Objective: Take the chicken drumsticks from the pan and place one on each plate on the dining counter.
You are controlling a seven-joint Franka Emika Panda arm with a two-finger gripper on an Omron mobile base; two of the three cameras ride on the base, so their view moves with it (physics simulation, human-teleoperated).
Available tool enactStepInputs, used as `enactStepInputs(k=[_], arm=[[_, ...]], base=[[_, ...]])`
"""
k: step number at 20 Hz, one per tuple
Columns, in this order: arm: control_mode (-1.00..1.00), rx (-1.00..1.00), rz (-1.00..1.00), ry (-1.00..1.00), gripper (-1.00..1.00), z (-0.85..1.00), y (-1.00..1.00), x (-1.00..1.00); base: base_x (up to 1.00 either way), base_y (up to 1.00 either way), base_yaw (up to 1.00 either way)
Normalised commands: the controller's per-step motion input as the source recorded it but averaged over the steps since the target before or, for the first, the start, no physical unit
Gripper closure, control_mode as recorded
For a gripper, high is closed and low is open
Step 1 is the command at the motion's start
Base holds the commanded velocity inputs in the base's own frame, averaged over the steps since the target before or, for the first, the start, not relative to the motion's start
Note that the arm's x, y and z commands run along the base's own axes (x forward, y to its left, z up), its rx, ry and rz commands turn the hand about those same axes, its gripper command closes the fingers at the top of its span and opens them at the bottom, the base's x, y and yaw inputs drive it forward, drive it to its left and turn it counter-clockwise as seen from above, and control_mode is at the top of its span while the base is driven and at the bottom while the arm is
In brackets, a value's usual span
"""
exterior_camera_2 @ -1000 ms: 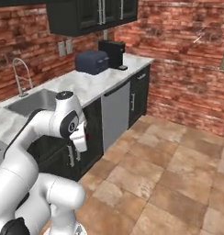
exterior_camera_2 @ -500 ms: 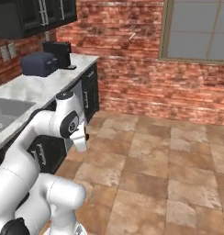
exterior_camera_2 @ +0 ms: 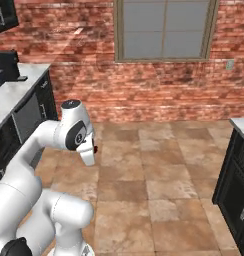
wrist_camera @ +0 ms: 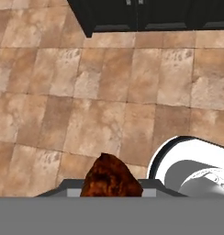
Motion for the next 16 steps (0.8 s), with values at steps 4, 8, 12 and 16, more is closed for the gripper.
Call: enactStepInputs(k=[4, 8, 12, 16], arm=[[1.0, 0.0, 0.0, 0.0, 1.0, 0.0, 0.0, 0.0], [1.0, 0.0, 0.0, 0.0, 1.0, 0.0, 0.0, 0.0], [1.0, 0.0, 0.0, 0.0, 1.0, 0.0, 0.0, 0.0], [1.0, 0.0, 0.0, 0.0, 1.0, 0.0, 0.0, 0.0]], base=[[0.0, 0.0, -0.49], [0.0, 0.0, -0.53], [0.0, 0.0, -0.54], [0.0, 0.0, -0.55]])
